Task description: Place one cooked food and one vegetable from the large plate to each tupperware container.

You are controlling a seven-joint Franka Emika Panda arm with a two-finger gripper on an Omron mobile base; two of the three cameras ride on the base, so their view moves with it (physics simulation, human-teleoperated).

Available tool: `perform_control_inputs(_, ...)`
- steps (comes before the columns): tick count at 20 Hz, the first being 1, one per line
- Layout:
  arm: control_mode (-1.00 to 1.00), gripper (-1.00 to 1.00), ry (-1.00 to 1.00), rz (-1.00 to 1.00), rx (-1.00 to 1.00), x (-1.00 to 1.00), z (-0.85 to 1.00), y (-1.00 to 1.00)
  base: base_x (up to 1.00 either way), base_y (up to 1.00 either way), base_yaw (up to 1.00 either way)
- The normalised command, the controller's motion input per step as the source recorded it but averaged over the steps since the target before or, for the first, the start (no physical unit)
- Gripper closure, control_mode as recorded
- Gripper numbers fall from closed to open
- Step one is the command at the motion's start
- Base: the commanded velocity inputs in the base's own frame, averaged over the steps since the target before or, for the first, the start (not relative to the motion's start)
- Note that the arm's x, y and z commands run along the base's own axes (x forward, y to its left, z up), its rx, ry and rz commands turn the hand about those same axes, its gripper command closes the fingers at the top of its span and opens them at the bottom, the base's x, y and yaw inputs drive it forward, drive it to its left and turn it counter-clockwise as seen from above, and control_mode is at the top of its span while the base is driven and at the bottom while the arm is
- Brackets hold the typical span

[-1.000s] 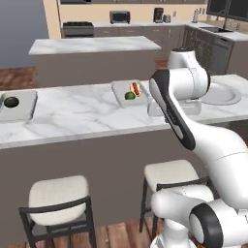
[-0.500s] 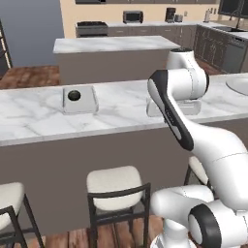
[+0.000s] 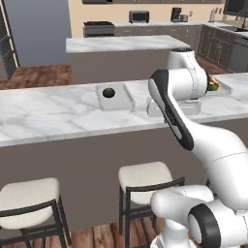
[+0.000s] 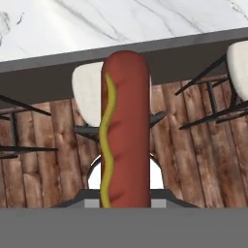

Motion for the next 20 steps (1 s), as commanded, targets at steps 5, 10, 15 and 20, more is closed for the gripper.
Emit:
perform_control_inputs(5, 1.0, 1.0, 0.0, 0.0, 0.0, 0.0, 0.0, 0.0, 0.09, 0.65, -0.01)
perform_control_inputs(10, 1.0, 1.0, 0.0, 0.0, 0.0, 0.0, 0.0, 0.0, 0.34, 0.3, 0.0)
perform_control_inputs(15, 1.0, 1.0, 0.0, 0.0, 0.0, 0.0, 0.0, 0.0, 0.52, 0.08, 0.0)
perform_control_inputs(20, 1.0, 1.0, 0.0, 0.0, 0.0, 0.0, 0.0, 0.0, 0.55, 0.03, 0.0)
